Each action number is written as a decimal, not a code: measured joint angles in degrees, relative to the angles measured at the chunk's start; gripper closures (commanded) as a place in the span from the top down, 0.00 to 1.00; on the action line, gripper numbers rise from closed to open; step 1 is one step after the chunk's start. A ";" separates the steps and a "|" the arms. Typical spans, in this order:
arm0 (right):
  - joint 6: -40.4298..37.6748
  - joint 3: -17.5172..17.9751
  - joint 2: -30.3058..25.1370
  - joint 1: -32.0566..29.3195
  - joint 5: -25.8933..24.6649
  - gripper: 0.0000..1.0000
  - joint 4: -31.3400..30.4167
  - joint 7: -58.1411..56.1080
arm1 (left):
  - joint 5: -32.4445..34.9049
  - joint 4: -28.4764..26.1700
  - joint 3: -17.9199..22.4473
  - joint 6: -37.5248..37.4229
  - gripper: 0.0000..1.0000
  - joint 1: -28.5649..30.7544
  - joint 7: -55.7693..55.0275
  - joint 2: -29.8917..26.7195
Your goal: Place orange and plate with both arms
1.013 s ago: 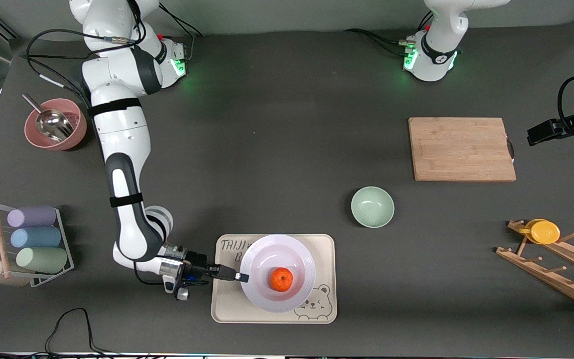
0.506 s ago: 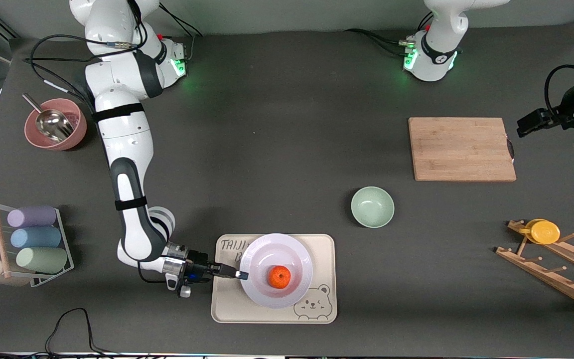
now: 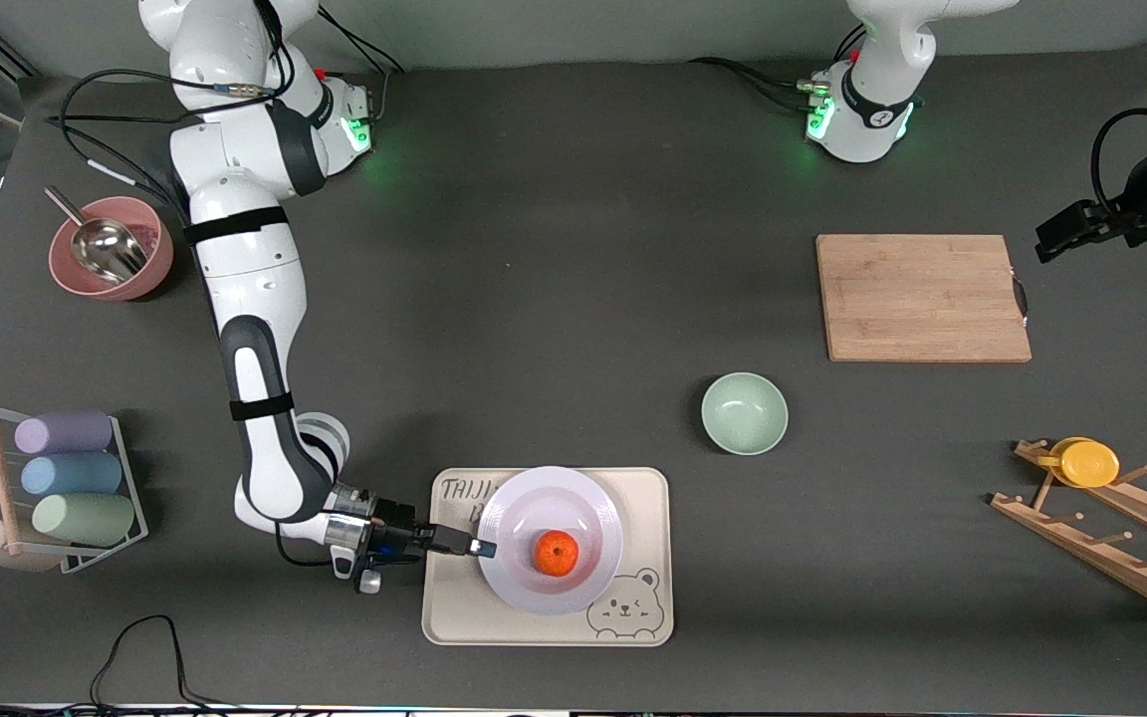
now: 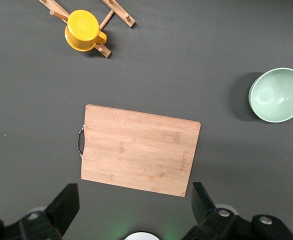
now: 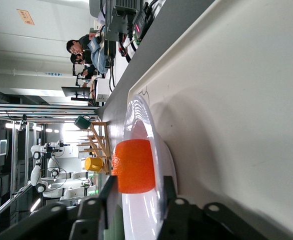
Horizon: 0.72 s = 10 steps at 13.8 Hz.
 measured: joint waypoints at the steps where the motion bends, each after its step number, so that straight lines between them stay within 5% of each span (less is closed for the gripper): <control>1: 0.00 0.00 -0.02 -0.01 0.00 0.87 -0.02 0.04 | 0.00 0.30 0.00 -0.15 1.00 0.00 0.14 0.00; 4: -0.07 0.01 -0.32 -0.03 -1.86 0.87 0.01 0.50 | -0.01 1.01 0.01 -0.71 1.00 0.00 1.59 0.00; 10: -1.65 -1.20 -3.82 -2.10 -14.74 0.87 0.13 11.62 | -0.01 1.10 0.12 -1.40 1.00 0.18 4.15 0.35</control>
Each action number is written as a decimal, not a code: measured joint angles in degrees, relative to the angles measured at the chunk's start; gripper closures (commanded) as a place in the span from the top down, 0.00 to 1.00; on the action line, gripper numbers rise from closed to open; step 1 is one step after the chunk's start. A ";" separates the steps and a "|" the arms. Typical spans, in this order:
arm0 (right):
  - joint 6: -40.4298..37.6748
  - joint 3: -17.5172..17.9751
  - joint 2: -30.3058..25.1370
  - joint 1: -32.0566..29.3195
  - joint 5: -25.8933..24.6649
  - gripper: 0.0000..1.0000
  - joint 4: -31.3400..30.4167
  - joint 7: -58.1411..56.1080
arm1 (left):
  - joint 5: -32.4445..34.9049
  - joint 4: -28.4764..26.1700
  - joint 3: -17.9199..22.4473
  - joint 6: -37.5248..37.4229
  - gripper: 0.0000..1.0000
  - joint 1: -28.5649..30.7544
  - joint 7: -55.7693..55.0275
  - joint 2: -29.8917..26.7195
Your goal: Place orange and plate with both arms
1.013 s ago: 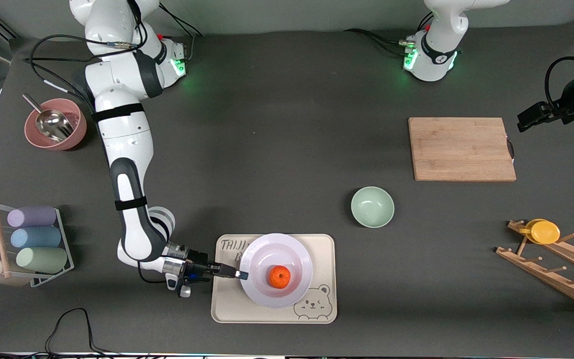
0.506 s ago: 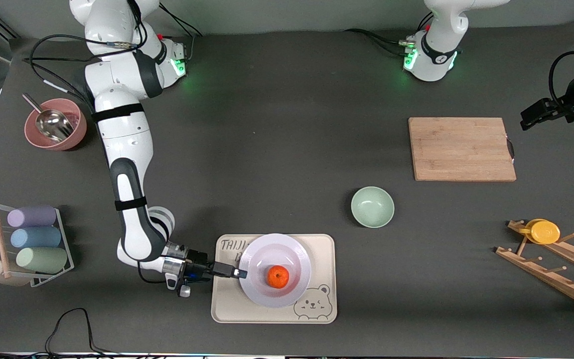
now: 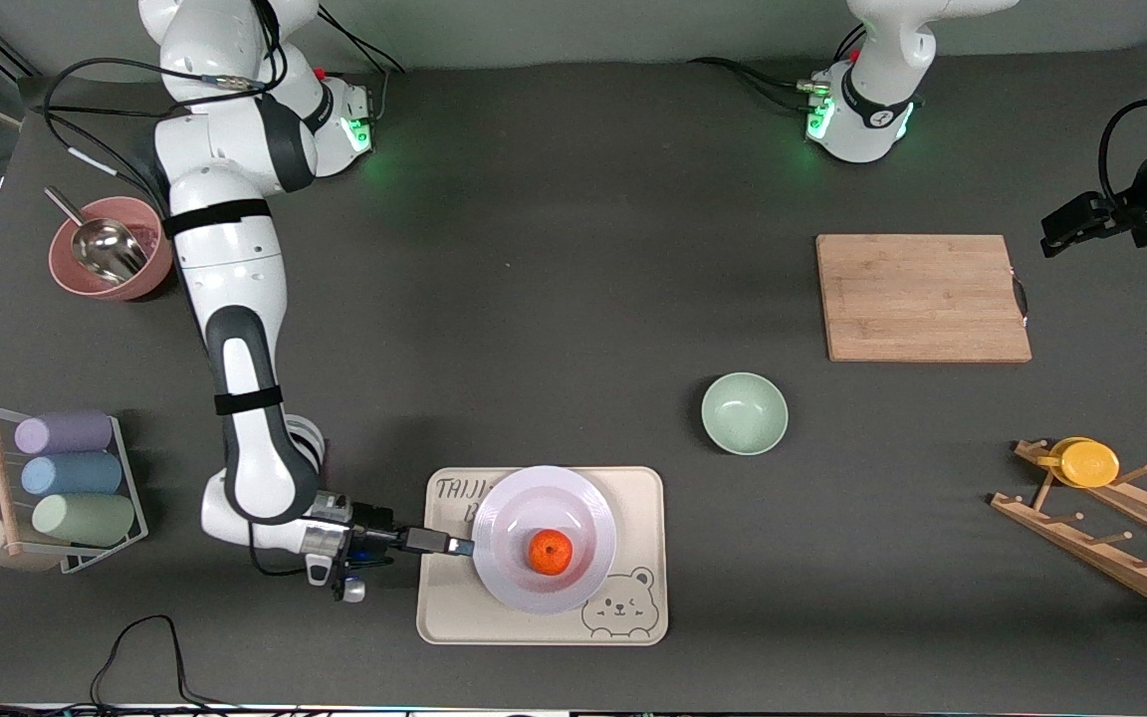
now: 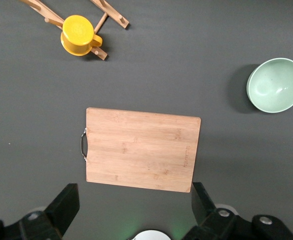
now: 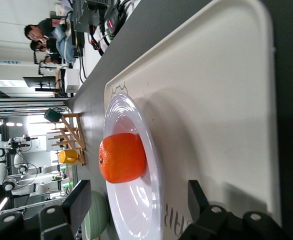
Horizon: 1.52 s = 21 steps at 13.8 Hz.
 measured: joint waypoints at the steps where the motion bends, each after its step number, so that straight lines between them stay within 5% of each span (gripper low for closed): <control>1: -1.69 -0.15 -0.97 -0.51 -1.46 0.87 -0.01 1.63 | 0.00 0.03 0.03 -0.40 1.00 0.12 0.04 0.00; 4: -5.95 -0.45 -4.15 -2.12 -10.00 0.90 -0.33 5.08 | -0.01 0.25 0.03 -0.79 1.00 0.31 0.12 0.01; 7: -10.35 -0.52 -10.94 -3.95 -25.16 1.00 -3.07 8.79 | -0.02 0.38 0.03 -1.55 1.00 0.42 0.15 0.03; 15: -24.78 -0.96 -42.57 -4.81 -67.67 1.00 -17.14 15.48 | -0.03 0.50 0.03 -1.83 1.00 0.54 0.30 0.09; 21: -27.56 1.91 -59.64 -9.71 -77.88 1.00 -29.30 21.73 | -0.03 0.50 0.03 -1.86 1.00 0.56 0.34 0.16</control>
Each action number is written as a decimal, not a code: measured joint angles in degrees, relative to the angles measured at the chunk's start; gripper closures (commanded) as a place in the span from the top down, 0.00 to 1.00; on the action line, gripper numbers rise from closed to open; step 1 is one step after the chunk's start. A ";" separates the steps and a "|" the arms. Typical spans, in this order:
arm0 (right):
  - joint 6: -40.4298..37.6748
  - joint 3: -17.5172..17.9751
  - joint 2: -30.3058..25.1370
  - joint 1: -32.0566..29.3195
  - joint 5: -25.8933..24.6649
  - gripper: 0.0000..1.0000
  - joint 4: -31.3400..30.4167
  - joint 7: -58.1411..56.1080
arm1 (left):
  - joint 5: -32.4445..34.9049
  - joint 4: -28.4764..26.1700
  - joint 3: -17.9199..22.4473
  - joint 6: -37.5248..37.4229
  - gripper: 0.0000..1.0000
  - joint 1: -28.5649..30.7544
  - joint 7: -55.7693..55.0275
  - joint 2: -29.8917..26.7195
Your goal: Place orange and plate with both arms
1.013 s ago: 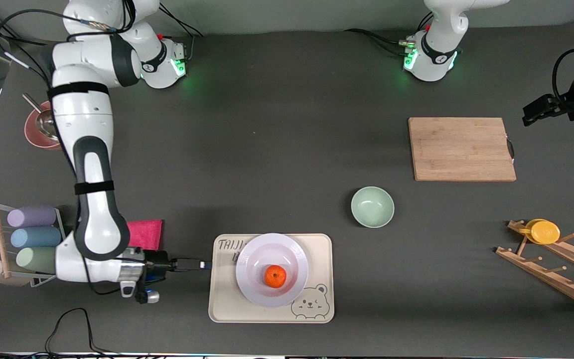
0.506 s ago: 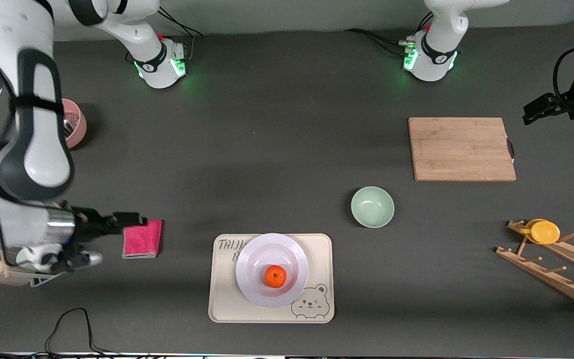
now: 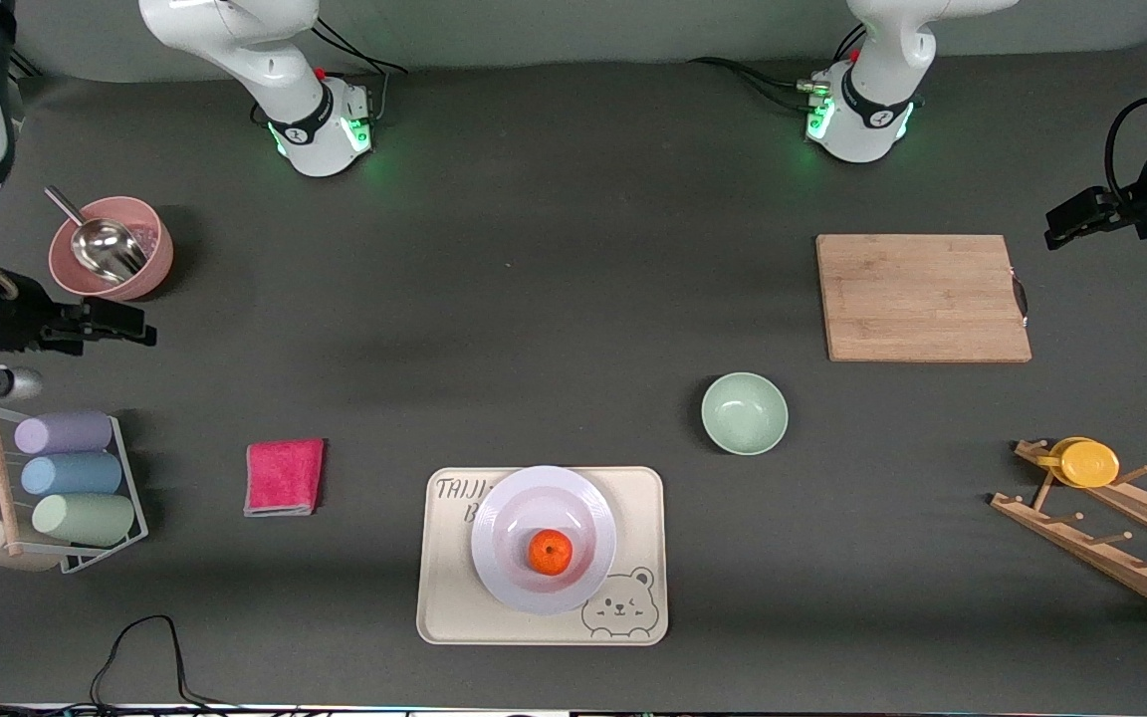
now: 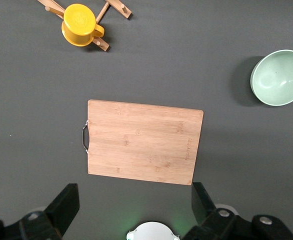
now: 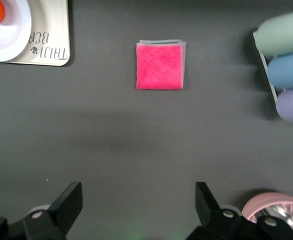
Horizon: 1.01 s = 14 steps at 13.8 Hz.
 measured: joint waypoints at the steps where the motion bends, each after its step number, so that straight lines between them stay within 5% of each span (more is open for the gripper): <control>1: 0.39 1.27 -1.19 -1.23 -1.07 1.00 -1.12 0.48 | 0.00 0.00 0.00 0.00 1.00 0.00 0.00 0.00; 14: 3.61 2.38 -2.63 -1.74 -4.77 1.00 -2.25 1.17 | 0.00 0.00 0.00 -0.01 1.00 0.01 0.06 0.10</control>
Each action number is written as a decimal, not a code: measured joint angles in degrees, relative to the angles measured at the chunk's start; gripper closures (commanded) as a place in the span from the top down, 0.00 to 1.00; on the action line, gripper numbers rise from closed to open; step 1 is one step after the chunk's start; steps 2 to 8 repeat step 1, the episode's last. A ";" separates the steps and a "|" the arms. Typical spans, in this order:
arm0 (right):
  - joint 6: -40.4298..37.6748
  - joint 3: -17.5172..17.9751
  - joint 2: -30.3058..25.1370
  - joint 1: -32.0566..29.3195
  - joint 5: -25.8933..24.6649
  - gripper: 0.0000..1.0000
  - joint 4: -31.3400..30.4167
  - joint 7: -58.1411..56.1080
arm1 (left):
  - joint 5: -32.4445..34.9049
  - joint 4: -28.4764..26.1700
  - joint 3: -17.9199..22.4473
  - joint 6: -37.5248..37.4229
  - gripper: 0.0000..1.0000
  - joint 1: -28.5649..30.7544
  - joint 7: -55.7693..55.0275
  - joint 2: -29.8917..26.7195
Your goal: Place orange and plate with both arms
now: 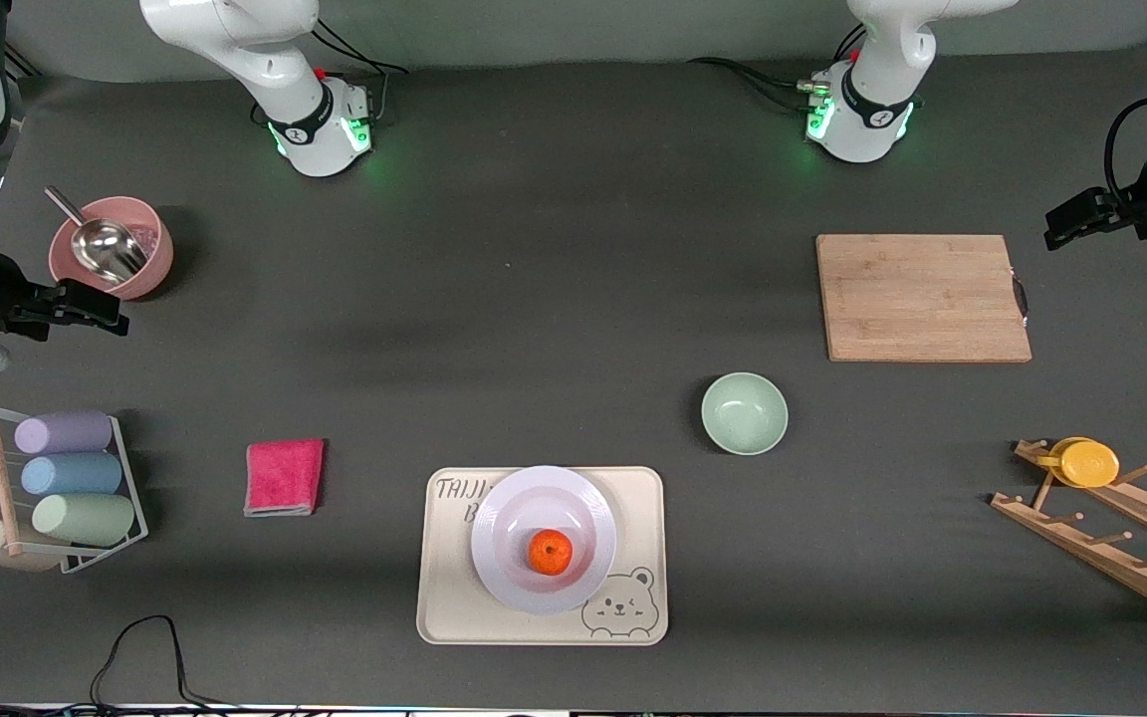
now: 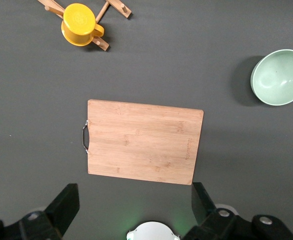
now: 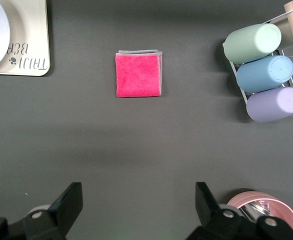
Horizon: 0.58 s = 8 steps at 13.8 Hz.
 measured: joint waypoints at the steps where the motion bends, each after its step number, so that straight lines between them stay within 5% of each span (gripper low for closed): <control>1: 0.00 0.00 -0.01 0.00 -0.01 1.00 0.00 0.01 | 0.00 0.00 0.00 0.00 1.00 0.00 0.01 0.00; 8: 0.00 0.00 -0.01 0.00 -0.01 1.00 0.00 0.01 | 0.00 0.00 0.00 0.00 1.00 0.00 0.01 0.00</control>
